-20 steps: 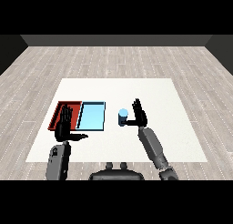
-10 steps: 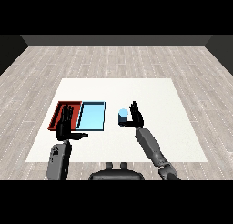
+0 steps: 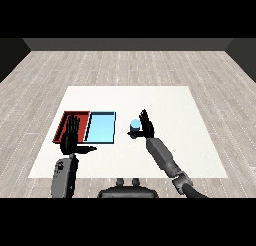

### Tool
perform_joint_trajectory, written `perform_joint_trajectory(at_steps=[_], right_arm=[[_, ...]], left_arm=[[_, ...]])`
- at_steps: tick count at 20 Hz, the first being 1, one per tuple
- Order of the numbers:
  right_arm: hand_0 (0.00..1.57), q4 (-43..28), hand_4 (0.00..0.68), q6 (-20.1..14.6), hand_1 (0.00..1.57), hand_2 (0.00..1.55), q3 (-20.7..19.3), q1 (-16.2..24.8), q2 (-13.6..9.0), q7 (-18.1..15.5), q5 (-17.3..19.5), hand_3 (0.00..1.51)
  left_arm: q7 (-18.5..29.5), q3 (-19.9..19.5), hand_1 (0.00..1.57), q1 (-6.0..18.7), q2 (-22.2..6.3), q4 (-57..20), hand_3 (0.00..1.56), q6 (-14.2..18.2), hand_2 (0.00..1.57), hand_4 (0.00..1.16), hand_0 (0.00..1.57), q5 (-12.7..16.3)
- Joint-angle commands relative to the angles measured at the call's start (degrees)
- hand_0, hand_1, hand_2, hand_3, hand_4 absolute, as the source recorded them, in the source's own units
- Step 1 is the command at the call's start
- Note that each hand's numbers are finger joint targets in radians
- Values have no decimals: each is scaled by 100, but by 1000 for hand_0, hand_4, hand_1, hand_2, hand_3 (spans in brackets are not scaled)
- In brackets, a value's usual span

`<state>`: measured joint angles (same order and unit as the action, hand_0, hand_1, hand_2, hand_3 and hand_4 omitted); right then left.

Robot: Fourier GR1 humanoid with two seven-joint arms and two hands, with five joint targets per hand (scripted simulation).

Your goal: Pick the blue can and put it in the blue box

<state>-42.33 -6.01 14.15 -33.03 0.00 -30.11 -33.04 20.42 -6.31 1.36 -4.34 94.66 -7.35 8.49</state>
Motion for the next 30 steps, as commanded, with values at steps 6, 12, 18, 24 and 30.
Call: perform_joint_trajectory(at_steps=[6, 12, 18, 24, 30], right_arm=[[0, 877, 0, 50, 0, 0, 550, -530, 0, -370, -666, 0], [0, 1001, 0, -9, 0, 0, 1026, -453, 0, -492, -1154, 0], [1494, 1574, 600, -1333, 1494, 1509, 751, -1100, 0, -331, -1227, 1481], [1495, 1869, 616, -1819, 1495, 1474, 1209, -1204, 0, -426, -1079, 1432], [1495, 1078, 634, -2276, 1495, 1467, 1222, -969, 0, -188, -873, 1418]], left_arm=[[-549, 46, 0, 98, 17, 500, 0, 107, 0, 0, 0, 155], [65, 189, 0, -493, 167, 446, 0, 21, 0, 0, 0, -80], [55, 41, 0, 107, 116, -197, 0, 147, 0, 0, 0, -120], [-47, -146, 0, 96, -117, -138, 0, -78, 0, 0, 0, 104], [81, -42, 0, 58, -75, -276, 0, -24, 0, 0, 0, -112]])
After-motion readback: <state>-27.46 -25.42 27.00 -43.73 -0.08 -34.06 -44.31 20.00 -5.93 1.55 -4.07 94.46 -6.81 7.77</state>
